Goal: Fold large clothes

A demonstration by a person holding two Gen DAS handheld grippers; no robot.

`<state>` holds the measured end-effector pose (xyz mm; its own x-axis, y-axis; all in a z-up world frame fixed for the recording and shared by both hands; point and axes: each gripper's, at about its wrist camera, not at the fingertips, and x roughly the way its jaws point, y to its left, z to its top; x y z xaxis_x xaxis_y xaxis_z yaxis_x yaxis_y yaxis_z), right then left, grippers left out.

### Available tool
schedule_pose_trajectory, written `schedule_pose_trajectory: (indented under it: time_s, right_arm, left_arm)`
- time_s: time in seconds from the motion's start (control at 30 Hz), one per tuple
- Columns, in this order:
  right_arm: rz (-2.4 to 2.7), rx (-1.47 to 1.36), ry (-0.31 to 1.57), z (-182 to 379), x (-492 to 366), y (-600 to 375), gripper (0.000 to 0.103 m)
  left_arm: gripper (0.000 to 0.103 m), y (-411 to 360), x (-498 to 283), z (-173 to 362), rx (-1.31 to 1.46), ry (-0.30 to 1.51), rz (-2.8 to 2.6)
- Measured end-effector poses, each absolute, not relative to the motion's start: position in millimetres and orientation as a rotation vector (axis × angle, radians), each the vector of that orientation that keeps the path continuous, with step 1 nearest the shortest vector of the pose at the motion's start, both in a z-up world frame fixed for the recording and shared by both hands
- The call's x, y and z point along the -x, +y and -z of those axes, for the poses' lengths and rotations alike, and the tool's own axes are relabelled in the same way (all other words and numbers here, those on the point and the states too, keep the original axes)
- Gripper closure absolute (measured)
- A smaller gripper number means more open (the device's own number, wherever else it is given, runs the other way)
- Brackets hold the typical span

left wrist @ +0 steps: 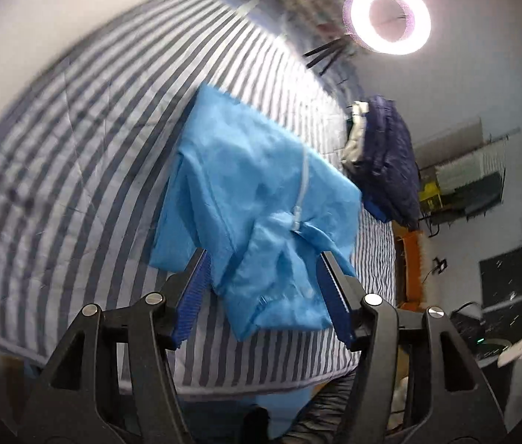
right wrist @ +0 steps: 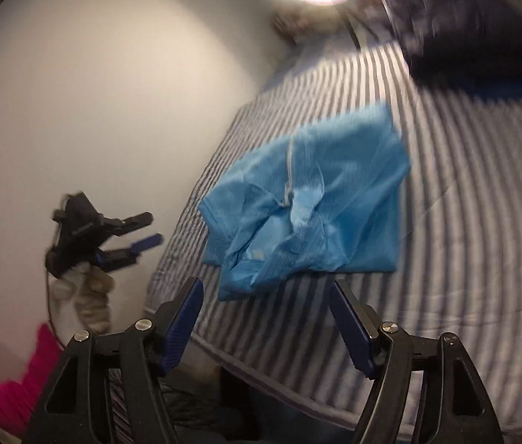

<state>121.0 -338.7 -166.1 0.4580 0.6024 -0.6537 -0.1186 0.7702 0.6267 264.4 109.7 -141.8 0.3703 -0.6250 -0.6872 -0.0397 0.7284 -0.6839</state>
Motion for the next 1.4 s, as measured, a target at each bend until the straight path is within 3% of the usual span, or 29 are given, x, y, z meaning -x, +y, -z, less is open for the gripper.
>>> schedule_pose_trajectory:
  time_s: [0.47, 0.57, 0.67, 0.7, 0.73, 0.77, 0.83, 1.0, 1.2, 1.27, 1.33, 1.4]
  right_arm:
    - [-0.190, -0.721, 1.005, 206.7, -186.7, -375.2, 0.028]
    - [-0.162, -0.786, 1.012, 221.3, -204.4, -391.8, 0.031]
    - [-0.182, -0.786, 1.041, 232.9, -220.5, -392.5, 0.059]
    - [-0.193, -0.774, 1.047, 233.9, -223.2, -390.2, 0.080]
    - [-0.209, -0.750, 1.043, 231.4, -225.3, -385.7, 0.090]
    - [-0.219, -0.725, 1.031, 225.3, -222.9, -381.3, 0.096]
    - [-0.253, -0.686, 1.001, 209.5, -214.9, -374.7, 0.103]
    - [-0.313, -0.675, 0.957, 188.3, -187.2, -371.7, 0.103]
    - [-0.206, -0.524, 1.111, 224.8, -187.7, -366.3, 0.103]
    - [-0.218, -0.465, 1.097, 211.4, -183.8, -363.8, 0.094]
    - [-0.223, -0.416, 1.039, 189.9, -178.3, -365.0, 0.077]
    - [-0.253, -0.367, 0.957, 165.4, -178.2, -363.7, 0.076]
  left_arm:
    - [0.042, 115.7, -339.6, 207.2, 0.775, 1.256, 0.294]
    - [0.052, 110.2, -344.8, 210.4, 0.746, 1.260, 0.301]
    - [0.071, 107.3, -350.5, 214.9, 0.754, 1.274, 0.297]
    - [0.081, 106.1, -352.0, 216.1, 0.752, 1.275, 0.296]
    - [0.087, 103.3, -353.8, 216.3, 0.741, 1.276, 0.296]
    - [0.098, 98.6, -355.7, 215.4, 0.724, 1.275, 0.296]
    - [0.100, 94.1, -355.8, 208.8, 0.680, 1.250, 0.294]
    - [0.103, 97.3, -352.4, 189.9, 0.642, 1.193, 0.304]
    - [0.102, 99.0, -357.1, 227.9, 0.596, 1.301, 0.240]
    - [0.101, 96.3, -357.3, 218.0, 0.550, 1.276, 0.221]
    - [0.093, 95.6, -357.0, 204.1, 0.507, 1.239, 0.203]
    - [0.091, 97.9, -355.4, 187.4, 0.482, 1.181, 0.181]
